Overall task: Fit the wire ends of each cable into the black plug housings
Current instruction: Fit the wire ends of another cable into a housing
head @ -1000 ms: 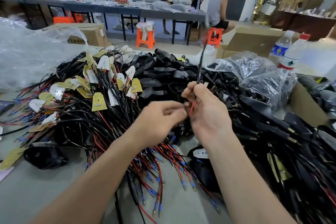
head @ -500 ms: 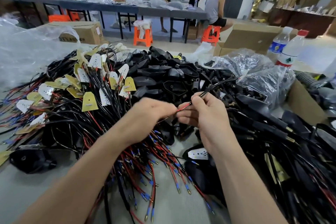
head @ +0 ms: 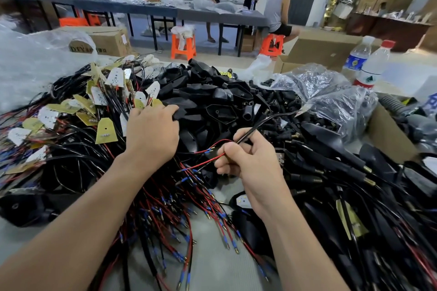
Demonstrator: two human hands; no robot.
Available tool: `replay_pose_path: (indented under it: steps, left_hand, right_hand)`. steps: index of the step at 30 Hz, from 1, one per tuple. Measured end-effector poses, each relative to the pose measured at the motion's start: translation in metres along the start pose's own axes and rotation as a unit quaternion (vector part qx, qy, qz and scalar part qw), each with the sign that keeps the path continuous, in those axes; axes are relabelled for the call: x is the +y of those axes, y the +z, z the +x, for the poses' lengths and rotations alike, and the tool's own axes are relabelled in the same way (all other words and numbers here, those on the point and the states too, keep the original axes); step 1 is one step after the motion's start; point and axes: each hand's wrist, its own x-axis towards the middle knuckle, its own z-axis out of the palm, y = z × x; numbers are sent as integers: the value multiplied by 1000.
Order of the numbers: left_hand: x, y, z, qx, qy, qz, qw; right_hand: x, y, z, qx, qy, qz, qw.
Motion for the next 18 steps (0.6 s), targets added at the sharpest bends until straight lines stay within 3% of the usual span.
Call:
replay_pose_path:
  steps: [2,5,9,11,18]
  left_hand:
    - [1,-6,-2,87,-20,-86,992]
    - [8,-20,-13,128,-103,-252,954]
    - [31,-28,-30,32,-204,-561,802]
    - [37,-24,-42,-20,-215,-613,760]
    - [29,-17,-64,-59,-213,-668,711]
  right_hand:
    - [1,1,-1,-14,4,-9,1000]
    - [1,2,-2,-29,4,-23,999]
    - [1,3,-2,-25,-9,-22,999]
    - [0,2,-2,-16,-24,-21,999]
    - [-7,-2,1,48,-96,42,993]
